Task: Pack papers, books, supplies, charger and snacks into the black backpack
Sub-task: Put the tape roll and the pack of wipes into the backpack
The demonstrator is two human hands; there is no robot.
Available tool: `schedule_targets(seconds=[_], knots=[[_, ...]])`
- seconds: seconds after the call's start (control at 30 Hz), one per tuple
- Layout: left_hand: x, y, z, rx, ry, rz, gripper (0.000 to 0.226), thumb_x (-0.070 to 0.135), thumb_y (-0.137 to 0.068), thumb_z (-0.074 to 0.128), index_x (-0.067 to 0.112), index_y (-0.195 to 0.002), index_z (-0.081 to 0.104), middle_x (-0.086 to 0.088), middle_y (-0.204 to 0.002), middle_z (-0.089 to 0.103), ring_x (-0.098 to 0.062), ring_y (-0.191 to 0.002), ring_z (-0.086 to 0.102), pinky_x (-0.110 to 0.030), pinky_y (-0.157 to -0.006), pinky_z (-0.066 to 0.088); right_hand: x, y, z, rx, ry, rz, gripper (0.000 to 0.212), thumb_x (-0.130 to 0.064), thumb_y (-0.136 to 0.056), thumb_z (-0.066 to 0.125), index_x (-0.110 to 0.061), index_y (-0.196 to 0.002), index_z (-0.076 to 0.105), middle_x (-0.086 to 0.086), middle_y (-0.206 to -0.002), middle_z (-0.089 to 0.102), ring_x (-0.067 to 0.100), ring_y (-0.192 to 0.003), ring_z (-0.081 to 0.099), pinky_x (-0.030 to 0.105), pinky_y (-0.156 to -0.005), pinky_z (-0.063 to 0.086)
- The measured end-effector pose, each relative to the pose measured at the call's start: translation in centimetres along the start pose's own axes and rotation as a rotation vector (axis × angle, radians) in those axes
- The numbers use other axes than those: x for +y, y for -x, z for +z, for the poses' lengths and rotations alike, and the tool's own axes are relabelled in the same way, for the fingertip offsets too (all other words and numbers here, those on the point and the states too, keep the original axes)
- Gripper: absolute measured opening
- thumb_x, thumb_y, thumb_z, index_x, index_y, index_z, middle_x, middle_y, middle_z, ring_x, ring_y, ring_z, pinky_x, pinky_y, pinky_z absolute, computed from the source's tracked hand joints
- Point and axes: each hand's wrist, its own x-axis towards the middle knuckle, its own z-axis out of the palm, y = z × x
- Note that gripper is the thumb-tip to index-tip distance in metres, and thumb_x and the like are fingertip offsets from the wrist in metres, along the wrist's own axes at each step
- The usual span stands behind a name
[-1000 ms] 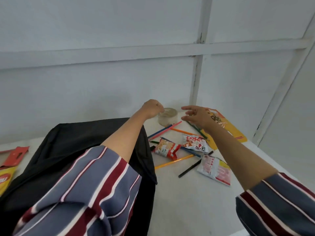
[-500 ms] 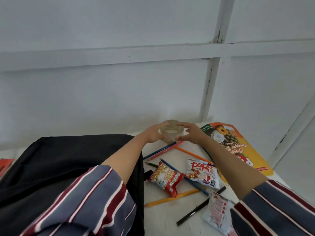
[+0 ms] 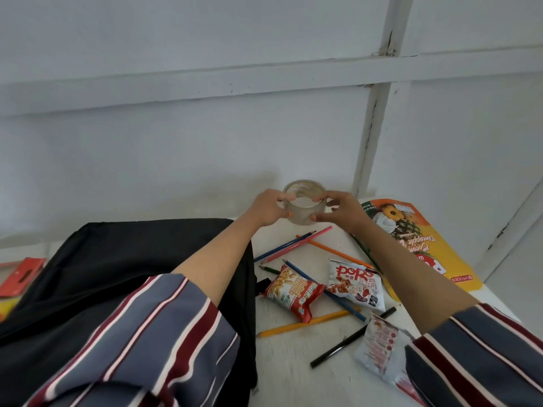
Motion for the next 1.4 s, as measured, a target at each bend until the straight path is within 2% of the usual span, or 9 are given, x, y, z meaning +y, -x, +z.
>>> schedule_targets(seconds=[0.3, 0.4, 0.47, 0.57, 0.7, 0.97, 1.13, 1.3, 1.4], knots=[[4.5, 4.4, -4.3, 0.058, -0.020, 0.112, 0.043, 0.001, -0.080, 0.069, 0.005, -0.122, 0.061, -0.010, -0.124, 0.061, -0.016, -0.111, 0.055, -0.011, -0.083, 0.040, -5.5, 3.7, -1.7, 0.099, -0.106, -0.134, 0.035, -0.007, -0.069, 0.081, -0.008, -0.101, 0.067, 0.007, -0.113, 0.063, 0.022, -0.106, 0.059, 0.036, -0.095, 0.049], [6.1, 7.2, -6.0, 0.040, -0.031, 0.138, 0.043, 0.002, -0.080, 0.069, 0.004, -0.122, 0.060, -0.007, -0.114, 0.063, -0.011, -0.098, 0.051, -0.001, -0.064, 0.037, -8.1, 6.3, -1.7, 0.128, -0.191, -0.160, 0.033, 0.000, -0.071, 0.077, -0.010, -0.099, 0.064, 0.009, -0.112, 0.062, 0.026, -0.103, 0.062, 0.035, -0.088, 0.053], [7.5, 9.1, -7.4, 0.024, -0.013, 0.141, 0.042, 0.004, -0.081, 0.069, 0.006, -0.122, 0.061, -0.002, -0.101, 0.061, -0.011, -0.091, 0.052, -0.003, -0.058, 0.037, -10.2, 8.3, -1.8, 0.162, -0.229, -0.185, 0.034, 0.002, -0.072, 0.075, -0.010, -0.101, 0.062, 0.006, -0.108, 0.059, 0.019, -0.092, 0.065, 0.020, -0.076, 0.054], [9.4, 13.0, -9.2, -0.015, 0.058, 0.102, 0.050, 0.016, -0.085, 0.066, 0.017, -0.132, 0.051, 0.000, -0.099, 0.056, -0.013, -0.079, 0.056, -0.014, -0.066, 0.044, -13.2, 11.9, -1.5, 0.216, -0.270, -0.202, 0.031, 0.001, -0.074, 0.073, -0.008, -0.100, 0.059, -0.003, -0.098, 0.060, -0.002, -0.072, 0.066, 0.011, -0.065, 0.050], [10.9, 19.3, -11.6, -0.029, 0.081, 0.099, 0.057, 0.030, -0.088, 0.063, 0.027, -0.139, 0.038, 0.003, -0.116, 0.050, -0.018, -0.092, 0.064, -0.026, -0.086, 0.049, -16.2, 17.2, -0.7, 0.232, -0.307, -0.205, 0.027, -0.002, -0.075, 0.073, -0.019, -0.092, 0.061, 0.001, -0.100, 0.062, 0.000, -0.072, 0.067, 0.015, -0.065, 0.051], [5.3, 31.8, -16.7, 0.012, 0.349, 0.070, 0.010, 0.021, -0.092, 0.057, 0.014, -0.099, 0.055, -0.005, -0.083, 0.065, -0.016, -0.071, 0.063, -0.028, -0.072, 0.055, -22.1, 26.1, 2.9, 0.091, -0.477, -0.190, 0.037, -0.035, -0.058, 0.080, -0.029, -0.091, 0.065, -0.009, -0.089, 0.069, 0.011, -0.083, 0.068, 0.027, -0.077, 0.056], [-1.1, 37.6, -17.0, -0.339, 0.078, -0.025, 0.011, 0.014, -0.087, 0.063, 0.022, -0.092, 0.067, 0.004, -0.094, 0.067, -0.009, -0.088, 0.062, -0.021, -0.080, 0.052, -24.7, 27.8, 5.7, -0.104, -0.504, -0.198, 0.037, -0.019, -0.058, 0.086, -0.029, -0.088, 0.065, -0.012, -0.084, 0.069, 0.011, -0.086, 0.066, 0.031, -0.081, 0.056], [-5.9, 39.9, -15.6, -0.246, -0.218, -0.044, 0.029, 0.019, -0.078, 0.073, 0.033, -0.103, 0.068, 0.007, -0.136, 0.039, -0.009, -0.128, 0.033, -0.026, -0.107, 0.027, -25.6, 29.0, 9.2, -0.331, -0.555, -0.168, 0.050, -0.043, -0.040, 0.091, -0.030, -0.084, 0.071, -0.004, -0.091, 0.067, 0.013, -0.090, 0.066, 0.026, -0.078, 0.056], [-7.7, 40.7, -14.3, -0.181, -0.353, -0.062, 0.040, 0.019, -0.076, 0.075, 0.031, -0.113, 0.066, 0.007, -0.153, 0.013, -0.017, -0.140, 0.008, -0.034, -0.112, 0.015, -24.9, 29.7, 11.1, -0.432, -0.564, -0.138, 0.037, -0.027, -0.045, 0.086, -0.032, -0.079, 0.071, -0.008, -0.084, 0.068, 0.008, -0.085, 0.065, 0.024, -0.074, 0.056]])
